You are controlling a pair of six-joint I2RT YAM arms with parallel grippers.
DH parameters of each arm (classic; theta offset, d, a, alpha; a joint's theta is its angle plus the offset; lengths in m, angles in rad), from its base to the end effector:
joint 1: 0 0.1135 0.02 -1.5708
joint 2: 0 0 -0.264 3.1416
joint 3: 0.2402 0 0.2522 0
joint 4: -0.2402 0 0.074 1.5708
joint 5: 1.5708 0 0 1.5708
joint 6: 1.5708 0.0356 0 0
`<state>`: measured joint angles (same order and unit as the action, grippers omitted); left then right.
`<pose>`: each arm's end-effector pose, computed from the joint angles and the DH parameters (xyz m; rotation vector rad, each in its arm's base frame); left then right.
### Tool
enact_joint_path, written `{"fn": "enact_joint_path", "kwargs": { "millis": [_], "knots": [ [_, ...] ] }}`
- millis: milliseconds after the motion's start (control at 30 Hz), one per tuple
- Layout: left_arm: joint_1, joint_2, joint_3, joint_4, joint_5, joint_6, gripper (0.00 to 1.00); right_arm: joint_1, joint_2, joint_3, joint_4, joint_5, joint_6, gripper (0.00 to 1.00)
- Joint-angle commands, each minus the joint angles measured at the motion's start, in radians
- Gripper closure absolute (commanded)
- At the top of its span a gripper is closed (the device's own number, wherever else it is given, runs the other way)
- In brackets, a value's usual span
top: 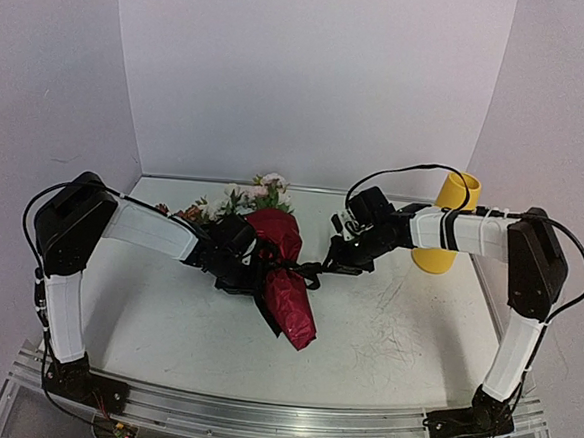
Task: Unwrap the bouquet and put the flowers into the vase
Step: Adjust the fake flower at the center of the board.
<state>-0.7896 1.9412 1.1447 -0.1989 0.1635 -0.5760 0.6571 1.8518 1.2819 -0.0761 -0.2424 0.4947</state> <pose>0.2699 -0.2804 0.1349 0.3549 2.6929 -0.6796 0.3261 0.2624 0.2201 -0.3319 2.3245 0.8756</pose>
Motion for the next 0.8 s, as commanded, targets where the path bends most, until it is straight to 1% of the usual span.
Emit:
{"fn": "enact_joint_path", "kwargs": {
  "millis": [0, 67, 100, 233, 367, 433, 500, 767],
  "knots": [
    [-0.007, 0.017, 0.043, 0.018, -0.018, -0.017, 0.84, -0.009, 0.042, 0.053, -0.043, 0.004, -0.03, 0.79],
    [-0.006, 0.006, 0.042, 0.0, -0.047, -0.02, 0.99, -0.015, 0.054, 0.062, -0.05, 0.007, -0.036, 0.78],
    [-0.006, -0.005, 0.039, -0.013, -0.065, -0.022, 1.0, -0.016, 0.061, 0.066, -0.053, 0.011, -0.038, 0.78],
    [-0.006, -0.059, 0.028, -0.074, -0.108, -0.013, 1.0, -0.018, 0.081, 0.074, -0.058, 0.017, -0.052, 0.76],
    [-0.006, -0.104, 0.026, -0.12, -0.116, 0.003, 1.0, -0.018, 0.105, 0.091, -0.069, 0.031, -0.057, 0.73],
    [-0.006, -0.123, 0.029, -0.138, -0.123, 0.009, 1.0, -0.018, 0.125, 0.108, -0.077, 0.03, -0.059, 0.69],
    [-0.007, -0.135, 0.036, -0.154, -0.126, 0.015, 0.99, -0.018, 0.143, 0.123, -0.08, 0.027, -0.06, 0.68],
    [-0.007, -0.142, 0.076, -0.187, -0.127, 0.021, 1.0, -0.017, 0.204, 0.176, -0.094, 0.028, -0.062, 0.66]
  ]
}}
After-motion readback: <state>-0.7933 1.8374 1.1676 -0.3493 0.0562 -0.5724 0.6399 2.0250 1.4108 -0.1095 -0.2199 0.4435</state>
